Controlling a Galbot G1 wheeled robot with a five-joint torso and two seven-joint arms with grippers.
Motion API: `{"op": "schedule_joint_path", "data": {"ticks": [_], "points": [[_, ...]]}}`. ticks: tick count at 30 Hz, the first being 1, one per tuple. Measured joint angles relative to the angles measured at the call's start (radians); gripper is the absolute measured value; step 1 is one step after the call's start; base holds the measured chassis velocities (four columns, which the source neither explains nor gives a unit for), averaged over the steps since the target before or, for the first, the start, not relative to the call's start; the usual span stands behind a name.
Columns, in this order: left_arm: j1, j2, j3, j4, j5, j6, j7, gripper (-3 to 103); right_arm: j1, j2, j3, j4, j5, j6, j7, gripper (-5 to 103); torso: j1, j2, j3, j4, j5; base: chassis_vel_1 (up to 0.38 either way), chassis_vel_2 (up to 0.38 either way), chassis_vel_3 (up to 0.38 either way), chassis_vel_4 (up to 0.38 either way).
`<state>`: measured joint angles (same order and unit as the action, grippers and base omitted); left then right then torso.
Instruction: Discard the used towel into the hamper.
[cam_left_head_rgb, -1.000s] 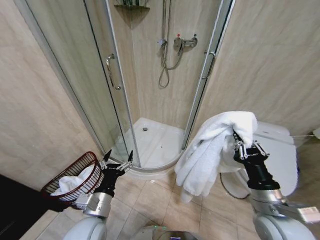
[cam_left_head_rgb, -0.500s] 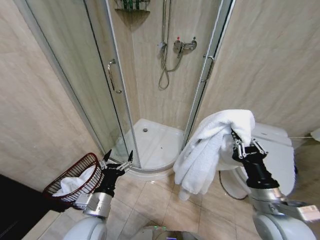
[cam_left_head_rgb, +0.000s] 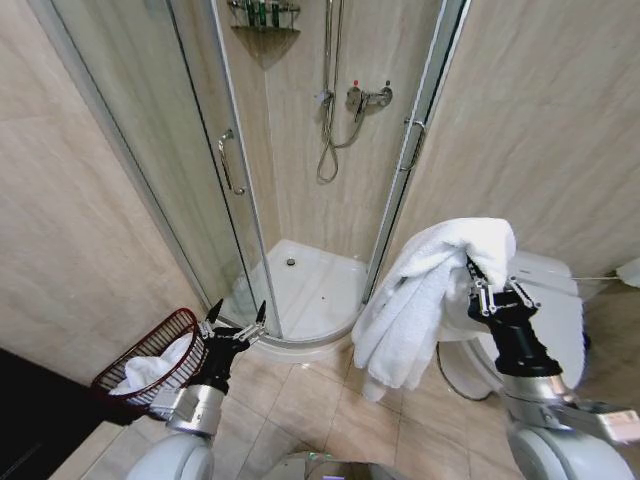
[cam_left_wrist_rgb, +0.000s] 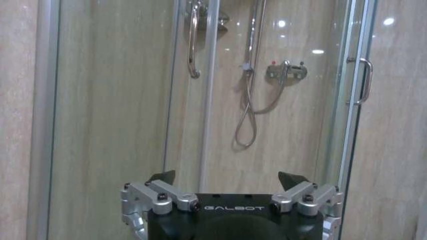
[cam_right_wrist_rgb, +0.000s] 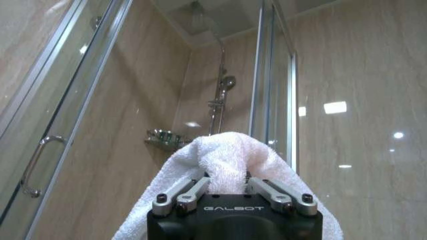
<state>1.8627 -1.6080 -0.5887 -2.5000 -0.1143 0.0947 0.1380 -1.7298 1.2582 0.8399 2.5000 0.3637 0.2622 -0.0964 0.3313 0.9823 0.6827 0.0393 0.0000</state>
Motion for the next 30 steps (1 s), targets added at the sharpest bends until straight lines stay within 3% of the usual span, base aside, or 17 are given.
{"op": "schedule_joint_path", "data": {"ticks": [30], "points": [[0.0, 0.0, 0.0, 0.0, 0.0, 0.0, 0.0, 100, 0.01, 0.002, 0.003, 0.0, -0.014, -0.003, 0.005, 14, 0.066, 0.146, 0.08, 0.0, 0.0, 0.0, 0.0, 0.0, 0.0]]}}
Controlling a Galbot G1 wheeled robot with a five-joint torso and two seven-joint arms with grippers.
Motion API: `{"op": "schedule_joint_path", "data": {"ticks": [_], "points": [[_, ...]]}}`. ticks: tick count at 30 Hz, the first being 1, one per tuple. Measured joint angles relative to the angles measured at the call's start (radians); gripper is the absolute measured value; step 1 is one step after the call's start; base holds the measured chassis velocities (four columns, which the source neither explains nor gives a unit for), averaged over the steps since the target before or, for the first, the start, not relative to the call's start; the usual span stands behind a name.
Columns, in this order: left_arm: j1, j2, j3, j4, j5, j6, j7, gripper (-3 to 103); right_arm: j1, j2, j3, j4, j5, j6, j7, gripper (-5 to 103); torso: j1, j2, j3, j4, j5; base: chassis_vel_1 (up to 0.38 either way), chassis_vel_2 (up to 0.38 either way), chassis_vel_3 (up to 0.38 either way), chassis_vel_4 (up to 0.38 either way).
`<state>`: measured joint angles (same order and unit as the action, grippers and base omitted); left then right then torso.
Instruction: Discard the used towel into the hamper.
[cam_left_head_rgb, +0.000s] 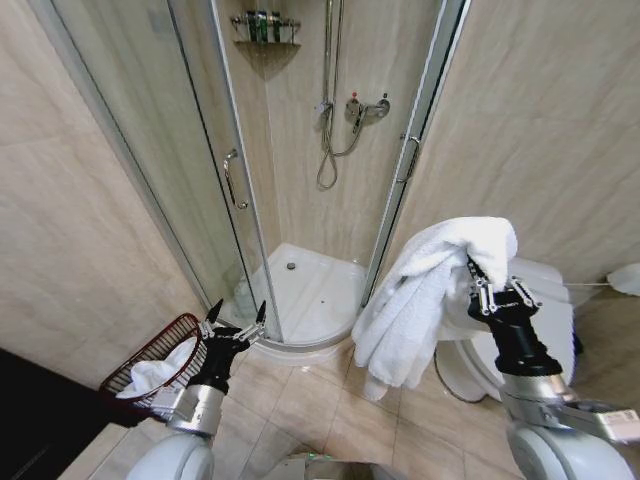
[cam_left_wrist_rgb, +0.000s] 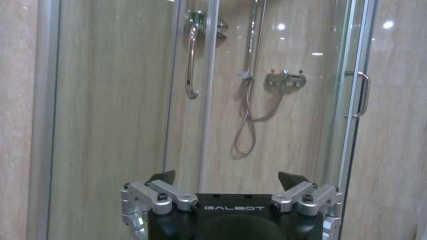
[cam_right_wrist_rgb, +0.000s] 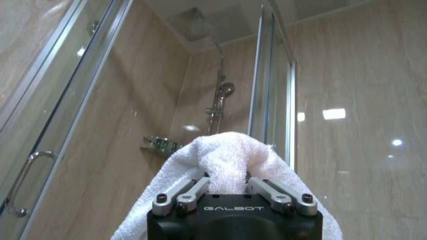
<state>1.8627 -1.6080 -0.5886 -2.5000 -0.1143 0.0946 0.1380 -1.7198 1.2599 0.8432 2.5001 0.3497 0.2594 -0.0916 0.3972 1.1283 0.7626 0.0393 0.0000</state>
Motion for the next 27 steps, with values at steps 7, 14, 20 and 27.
{"op": "schedule_joint_path", "data": {"ticks": [7, 14, 20, 27], "points": [[0.0, 0.0, 0.0, 0.0, 0.0, 0.0, 0.0, 100, 0.0, 0.004, -0.004, 0.0, 0.0, 0.0, 0.0, 14, 0.017, 0.037, 0.02, 0.0, 0.0, 0.0, 0.0, 0.0, 0.0], [0.0, 0.0, 0.0, 0.0, 0.0, 0.0, 0.0, 100, -0.001, 0.005, -0.005, 0.0, -0.001, 0.0, 0.0, 14, 0.033, 0.074, 0.04, 0.0, 0.0, 0.0, 0.0, 0.0, 0.0], [0.0, 0.0, 0.0, 0.0, 0.0, 0.0, 0.0, 100, 0.001, 0.008, -0.01, 0.0, -0.002, 0.0, -0.001, 14, 0.05, 0.109, 0.06, 0.0, 0.0, 0.0, 0.0, 0.0, 0.0], [0.0, 0.0, 0.0, 0.0, 0.0, 0.0, 0.0, 100, 0.001, 0.006, -0.01, 0.0, -0.002, 0.0, -0.001, 14, 0.064, 0.142, 0.078, 0.0, 0.0, 0.0, 0.0, 0.0, 0.0]]}}
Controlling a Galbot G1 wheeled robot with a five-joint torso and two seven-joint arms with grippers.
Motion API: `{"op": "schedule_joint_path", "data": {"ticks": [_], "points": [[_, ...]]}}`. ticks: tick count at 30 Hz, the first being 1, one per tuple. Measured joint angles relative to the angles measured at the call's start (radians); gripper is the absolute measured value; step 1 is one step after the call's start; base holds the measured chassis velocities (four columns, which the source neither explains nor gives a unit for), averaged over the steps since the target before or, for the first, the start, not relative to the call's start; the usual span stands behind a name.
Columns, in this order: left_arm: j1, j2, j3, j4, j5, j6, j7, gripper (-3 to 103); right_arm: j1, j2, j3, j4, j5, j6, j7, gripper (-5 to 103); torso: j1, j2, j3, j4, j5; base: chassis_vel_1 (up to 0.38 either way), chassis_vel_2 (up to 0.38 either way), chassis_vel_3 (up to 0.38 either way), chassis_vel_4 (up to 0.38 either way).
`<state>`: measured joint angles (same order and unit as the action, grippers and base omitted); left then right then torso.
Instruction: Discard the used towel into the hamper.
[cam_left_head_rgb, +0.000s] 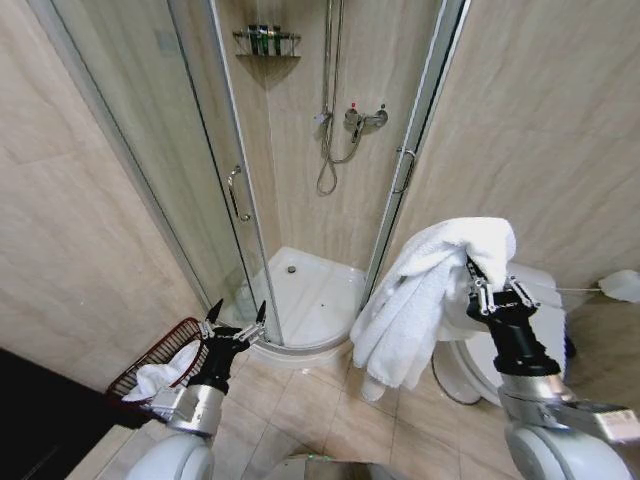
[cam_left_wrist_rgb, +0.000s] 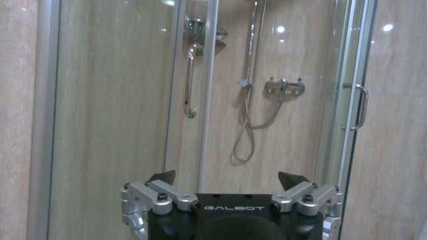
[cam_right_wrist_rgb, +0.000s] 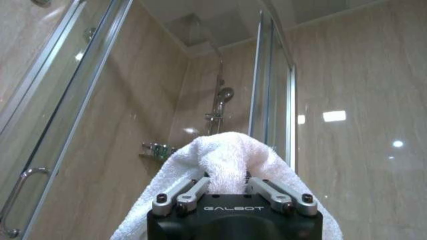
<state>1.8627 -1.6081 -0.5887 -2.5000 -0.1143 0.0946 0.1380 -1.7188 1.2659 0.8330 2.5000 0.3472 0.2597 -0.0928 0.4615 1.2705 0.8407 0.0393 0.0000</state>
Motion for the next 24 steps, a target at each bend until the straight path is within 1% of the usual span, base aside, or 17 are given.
{"op": "schedule_joint_path", "data": {"ticks": [2, 6, 24], "points": [[0.0, 0.0, 0.0, 0.0, 0.0, 0.0, 0.0, 100, 0.001, 0.001, -0.003, 0.0, -0.001, 0.0, 0.0, 14, 0.006, 0.014, 0.008, 0.0, 0.0, 0.0, 0.0, 0.0, 0.0], [0.0, 0.0, 0.0, 0.0, 0.0, 0.0, 0.0, 100, 0.001, 0.002, -0.004, 0.0, -0.001, 0.0, 0.0, 14, 0.009, 0.02, 0.011, 0.0, 0.0, 0.0, 0.0, 0.0, 0.0], [0.0, 0.0, 0.0, 0.0, 0.0, 0.0, 0.0, 100, 0.019, 0.002, -0.022, 0.0, -0.003, 0.003, -0.003, 14, 0.006, 0.013, 0.008, 0.0, 0.0, 0.0, 0.0, 0.0, 0.0]]}}
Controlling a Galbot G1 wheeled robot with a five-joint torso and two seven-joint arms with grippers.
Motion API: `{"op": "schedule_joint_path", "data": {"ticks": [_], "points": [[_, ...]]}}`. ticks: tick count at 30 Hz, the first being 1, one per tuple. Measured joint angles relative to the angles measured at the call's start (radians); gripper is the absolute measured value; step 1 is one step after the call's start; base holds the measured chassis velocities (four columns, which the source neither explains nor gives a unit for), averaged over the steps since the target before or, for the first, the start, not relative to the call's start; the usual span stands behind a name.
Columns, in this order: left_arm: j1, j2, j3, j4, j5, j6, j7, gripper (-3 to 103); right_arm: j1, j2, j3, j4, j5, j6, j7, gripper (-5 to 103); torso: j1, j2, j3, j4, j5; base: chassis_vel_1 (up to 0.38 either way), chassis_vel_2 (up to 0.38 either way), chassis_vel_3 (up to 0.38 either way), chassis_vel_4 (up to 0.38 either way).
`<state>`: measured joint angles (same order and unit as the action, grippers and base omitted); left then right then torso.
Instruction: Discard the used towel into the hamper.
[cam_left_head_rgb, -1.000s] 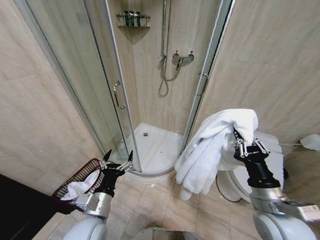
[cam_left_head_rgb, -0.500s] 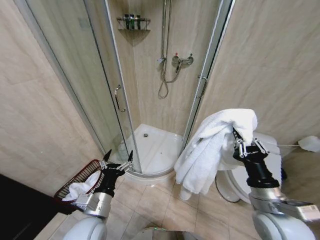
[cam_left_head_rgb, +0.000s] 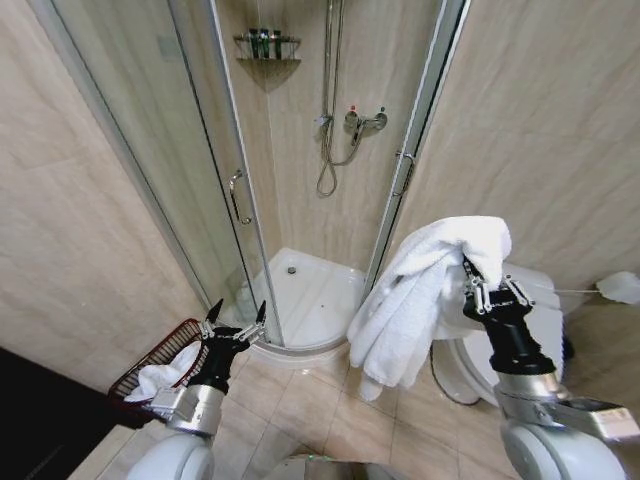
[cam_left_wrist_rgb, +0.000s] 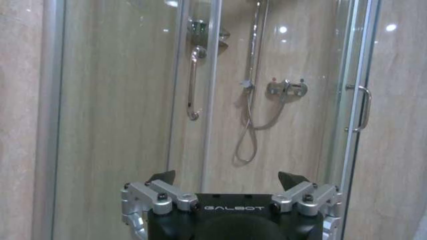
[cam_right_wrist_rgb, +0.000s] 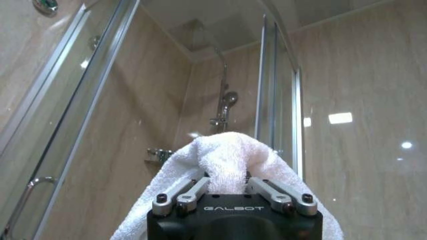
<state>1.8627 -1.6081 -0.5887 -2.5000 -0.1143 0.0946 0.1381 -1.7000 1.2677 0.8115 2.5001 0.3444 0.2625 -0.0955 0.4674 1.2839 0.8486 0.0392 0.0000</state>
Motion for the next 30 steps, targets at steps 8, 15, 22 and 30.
{"op": "schedule_joint_path", "data": {"ticks": [8, 15, 22, 30], "points": [[0.0, 0.0, 0.0, 0.0, 0.0, 0.0, 0.0, 100, 0.006, -0.002, -0.005, 0.0, 0.0, 0.0, -0.001, 14, 0.003, 0.008, 0.004, 0.0001, 0.0, 0.0, 0.0, 0.0, 0.0], [0.0, 0.0, 0.0, 0.0, 0.0, 0.0, 0.0, 100, 0.005, -0.001, -0.004, 0.0, 0.0, 0.0, -0.002, 14, 0.006, 0.013, 0.007, 0.0001, 0.0, 0.0, 0.0, 0.0, 0.0], [0.0, 0.0, 0.0, 0.0, 0.0, 0.0, 0.0, 100, 0.005, 0.0, -0.005, 0.0, 0.0, 0.001, -0.002, 14, 0.006, 0.013, 0.007, 0.0001, 0.0, 0.0, 0.0, 0.0, 0.0], [0.0, 0.0, 0.0, 0.0, 0.0, 0.0, 0.0, 100, 0.008, 0.001, -0.003, 0.0, 0.0, 0.001, -0.002, 14, 0.017, 0.037, 0.019, 0.0001, 0.0, 0.0, 0.0, 0.0, 0.0]]}}
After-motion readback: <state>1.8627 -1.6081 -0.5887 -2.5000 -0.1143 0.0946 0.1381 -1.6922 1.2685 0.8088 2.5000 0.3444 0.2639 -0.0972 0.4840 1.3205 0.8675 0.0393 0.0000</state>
